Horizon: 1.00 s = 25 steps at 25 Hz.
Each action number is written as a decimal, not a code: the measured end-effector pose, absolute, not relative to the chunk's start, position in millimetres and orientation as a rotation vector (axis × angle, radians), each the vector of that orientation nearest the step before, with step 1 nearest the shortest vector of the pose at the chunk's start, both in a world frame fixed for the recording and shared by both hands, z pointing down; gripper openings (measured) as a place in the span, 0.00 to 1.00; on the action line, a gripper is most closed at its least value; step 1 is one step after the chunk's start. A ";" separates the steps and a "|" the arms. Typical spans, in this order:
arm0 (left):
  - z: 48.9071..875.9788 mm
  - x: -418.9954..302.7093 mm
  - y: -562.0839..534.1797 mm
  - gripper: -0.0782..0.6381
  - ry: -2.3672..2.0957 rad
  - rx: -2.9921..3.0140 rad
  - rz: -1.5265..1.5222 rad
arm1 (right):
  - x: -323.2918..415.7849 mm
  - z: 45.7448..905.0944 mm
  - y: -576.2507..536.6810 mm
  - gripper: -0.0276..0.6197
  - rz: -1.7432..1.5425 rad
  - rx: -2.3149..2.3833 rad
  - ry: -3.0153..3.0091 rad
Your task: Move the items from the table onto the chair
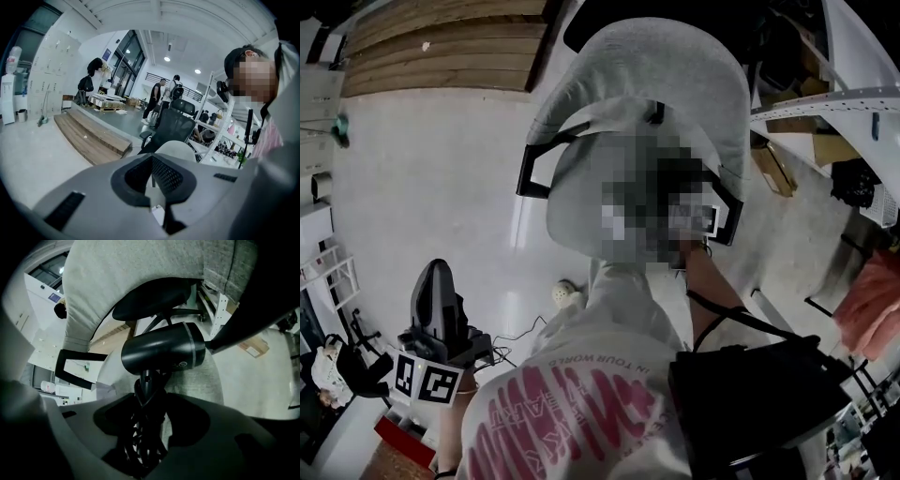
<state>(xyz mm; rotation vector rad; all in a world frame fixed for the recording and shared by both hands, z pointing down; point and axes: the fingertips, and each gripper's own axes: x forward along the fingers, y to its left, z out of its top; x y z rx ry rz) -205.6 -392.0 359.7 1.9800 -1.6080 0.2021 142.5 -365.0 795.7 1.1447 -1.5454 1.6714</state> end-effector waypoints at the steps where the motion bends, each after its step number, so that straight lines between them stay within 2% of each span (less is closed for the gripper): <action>1: 361.1 -204.3 -392.7 0.12 -1.600 1.983 0.205 | 142.3 797.9 -364.8 0.40 1.653 1.149 -1.546; 7: 366.5 -196.9 -390.3 0.12 -1.546 2.037 0.220 | 138.9 812.4 -356.1 0.40 1.523 1.123 -1.515; 11: 366.1 -200.5 -383.6 0.12 -1.498 2.081 0.186 | 143.6 807.3 -346.5 0.50 1.529 1.203 -1.459; 14: 363.6 -204.2 -380.5 0.12 -1.433 2.149 0.128 | 150.4 786.1 -344.8 0.51 1.575 1.348 -1.474; 19: 351.2 -216.5 -359.5 0.12 -1.291 2.295 0.028 | 151.9 708.6 -331.3 0.51 1.612 1.572 -1.641; 23: 330.4 -225.7 -351.2 0.12 -1.168 2.460 -0.034 | 168.5 593.3 -329.4 0.50 1.618 1.972 -1.886; 24: 324.2 -229.4 -348.7 0.12 -1.142 2.492 -0.039 | 171.1 558.6 -325.3 0.48 1.578 2.079 -1.958; 25: 318.3 -234.2 -345.3 0.12 -1.117 2.514 -0.046 | 171.2 523.9 -318.5 0.40 1.518 2.174 -2.031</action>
